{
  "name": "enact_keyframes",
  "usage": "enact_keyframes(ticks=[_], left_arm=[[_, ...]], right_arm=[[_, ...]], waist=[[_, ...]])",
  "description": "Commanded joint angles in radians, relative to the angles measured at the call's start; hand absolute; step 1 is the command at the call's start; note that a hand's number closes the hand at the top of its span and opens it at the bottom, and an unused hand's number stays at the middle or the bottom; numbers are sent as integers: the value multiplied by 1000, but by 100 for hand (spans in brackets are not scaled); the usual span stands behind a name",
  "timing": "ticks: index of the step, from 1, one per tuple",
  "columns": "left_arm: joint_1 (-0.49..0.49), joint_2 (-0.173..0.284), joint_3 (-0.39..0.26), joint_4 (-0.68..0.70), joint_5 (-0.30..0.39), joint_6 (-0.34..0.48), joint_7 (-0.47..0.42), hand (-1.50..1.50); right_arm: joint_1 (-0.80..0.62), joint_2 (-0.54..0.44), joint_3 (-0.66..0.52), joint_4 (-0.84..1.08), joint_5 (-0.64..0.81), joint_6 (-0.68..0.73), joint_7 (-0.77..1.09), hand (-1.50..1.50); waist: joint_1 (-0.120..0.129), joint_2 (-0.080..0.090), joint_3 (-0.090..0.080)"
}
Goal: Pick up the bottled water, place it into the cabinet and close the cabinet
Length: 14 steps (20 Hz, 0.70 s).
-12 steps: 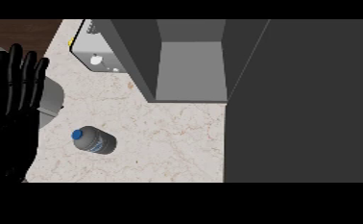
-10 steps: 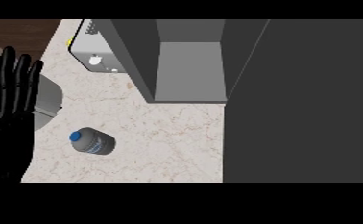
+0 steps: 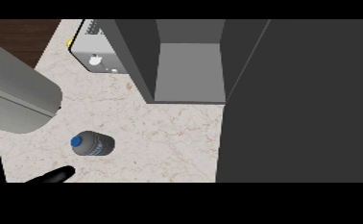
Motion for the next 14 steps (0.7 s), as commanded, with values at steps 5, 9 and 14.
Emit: enact_keyframes(ticks=[5, 9, 14], left_arm=[[175, -17, -173, -319, -153, 132, 224, -150], [186, -5, -208, -375, -211, 148, 279, -150], [239, 45, -201, -444, -186, 162, 328, -150]], right_arm=[[66, 7, 117, -159, 11, 0, 122, -150], [80, 48, 231, -227, 115, -58, 171, -150], [110, 22, 249, -309, 114, -64, 215, -150]], waist=[[-6, 2, 0], [-6, 1, 0], [0, -4, 1]])
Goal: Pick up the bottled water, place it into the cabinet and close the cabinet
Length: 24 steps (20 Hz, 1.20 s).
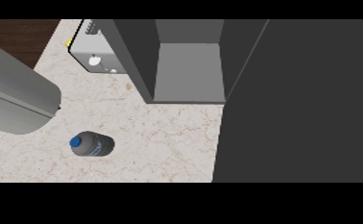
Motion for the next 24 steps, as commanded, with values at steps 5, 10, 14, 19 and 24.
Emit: enact_keyframes(ticks=[5, 10, 14, 19, 24], left_arm=[[67, 32, -58, -223, -101, 45, 58, -150], [98, 93, 2, -212, -62, 55, 83, -150], [96, 97, -9, -172, -57, 70, 42, -150], [78, 122, 39, -137, 7, 68, 45, -150], [22, 111, 10, 14, -14, 77, -17, -150]], right_arm=[[-17, 5, 76, -62, 75, -51, 75, -150], [-18, -7, 97, -96, 122, -88, 102, -150], [-54, 3, 137, -98, 138, -118, 138, -150], [-28, -6, 201, -66, 185, -143, 69, -150], [-48, -41, 211, -110, 202, -165, 135, -150]], waist=[[3, 0, 0], [1, -1, -1], [0, 0, -2], [-5, 0, -2], [-13, 2, -2]])
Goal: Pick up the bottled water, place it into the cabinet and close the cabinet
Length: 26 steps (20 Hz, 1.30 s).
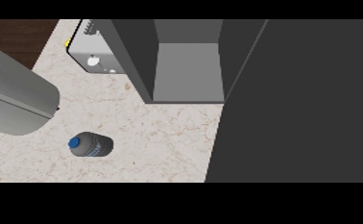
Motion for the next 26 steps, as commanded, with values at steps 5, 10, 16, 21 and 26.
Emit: enact_keyframes(ticks=[5, 10, 16, 21, 26], left_arm=[[-21, -32, 2, 59, -55, 14, -63, -150], [-20, -33, 90, 156, 62, -45, -161, -150], [-22, -98, 71, 359, 53, -50, -339, -150], [-89, -67, 164, 438, 132, -102, -333, -150], [-136, -106, 171, 615, 144, -118, -455, -150]], right_arm=[[53, -82, 72, -168, 128, -19, 68, -150], [-16, -51, 114, -131, 171, -79, 107, -150], [-6, -96, 87, -133, 141, -93, 68, -150], [60, -120, 156, -96, 169, -121, -22, -150], [38, -135, 169, -103, 170, -149, -13, -150]], waist=[[-10, 0, 0], [-2, 1, -2], [-7, 1, -2], [-9, 1, -1], [-14, 1, -1]])
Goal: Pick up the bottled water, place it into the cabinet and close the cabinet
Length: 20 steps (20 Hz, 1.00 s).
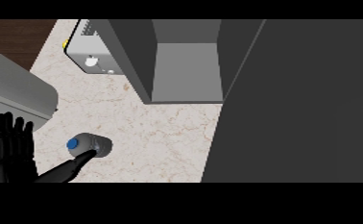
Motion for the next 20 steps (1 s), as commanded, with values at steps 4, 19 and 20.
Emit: enact_keyframes(ticks=[4, 19, 20], left_arm=[[-88, -29, 31, 232, 32, -44, -143, -150], [-153, -73, -12, 614, 138, -27, -451, -150], [-148, -73, -6, 628, 144, -41, -478, -150]], right_arm=[[8, -29, 20, -91, 113, -29, 28, -150], [76, -131, 48, -131, 105, -66, -6, -150], [14, -108, 8, -141, 76, -65, 41, -150]], waist=[[-1, 1, 0], [-6, 0, 1], [1, 2, 0]])
